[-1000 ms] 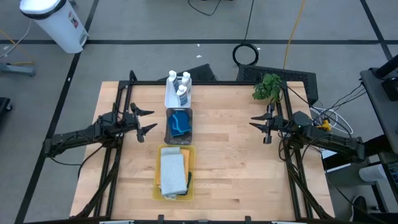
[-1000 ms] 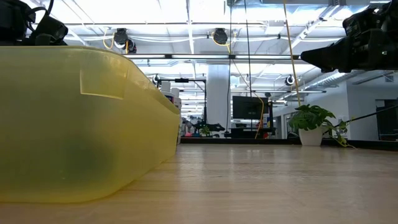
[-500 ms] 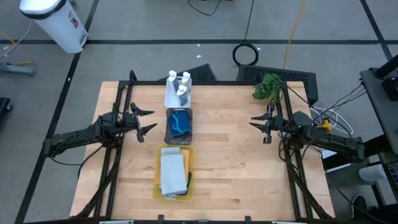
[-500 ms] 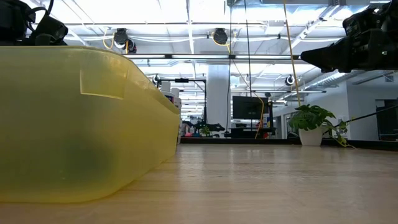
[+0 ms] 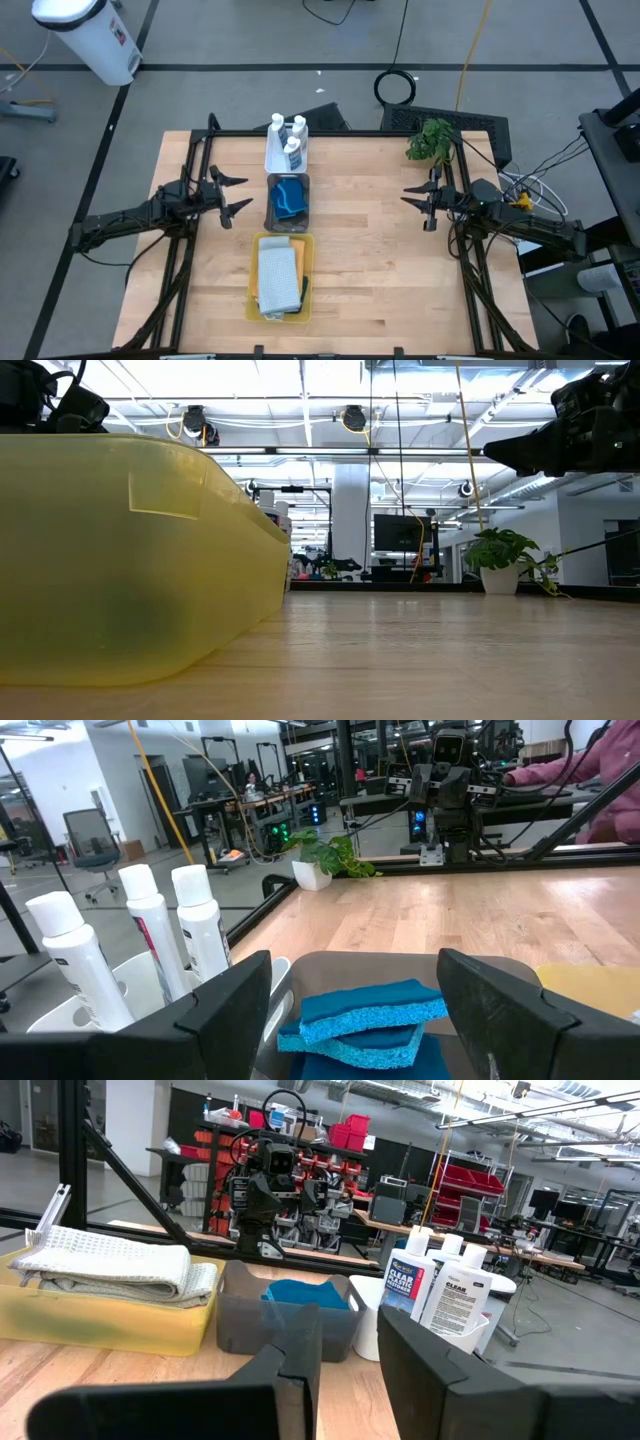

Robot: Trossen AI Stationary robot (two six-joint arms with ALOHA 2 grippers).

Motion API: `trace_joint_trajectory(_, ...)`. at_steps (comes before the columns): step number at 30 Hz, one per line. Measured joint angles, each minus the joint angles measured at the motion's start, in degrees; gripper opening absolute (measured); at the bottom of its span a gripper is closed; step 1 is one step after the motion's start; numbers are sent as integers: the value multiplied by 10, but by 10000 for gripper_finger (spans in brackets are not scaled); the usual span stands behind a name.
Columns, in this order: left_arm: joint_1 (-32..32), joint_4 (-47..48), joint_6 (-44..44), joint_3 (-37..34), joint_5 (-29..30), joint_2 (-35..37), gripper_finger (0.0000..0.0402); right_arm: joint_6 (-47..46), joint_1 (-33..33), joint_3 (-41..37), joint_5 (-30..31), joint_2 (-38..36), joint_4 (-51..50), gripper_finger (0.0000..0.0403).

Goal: Pick & Place Kitchen Items
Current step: Return to Home Position

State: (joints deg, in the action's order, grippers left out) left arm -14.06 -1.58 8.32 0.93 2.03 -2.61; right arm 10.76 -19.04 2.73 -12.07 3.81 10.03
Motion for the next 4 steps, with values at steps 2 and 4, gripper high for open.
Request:
trace_joint_trajectory(2, 0, 0, 0, 0, 0, 0, 285, 0, 0, 0, 0, 0, 0, 75)
trace_joint_trajectory(4, 0, 0, 0, 0, 0, 0, 285, 0, 0, 0, 0, 0, 0, 75)
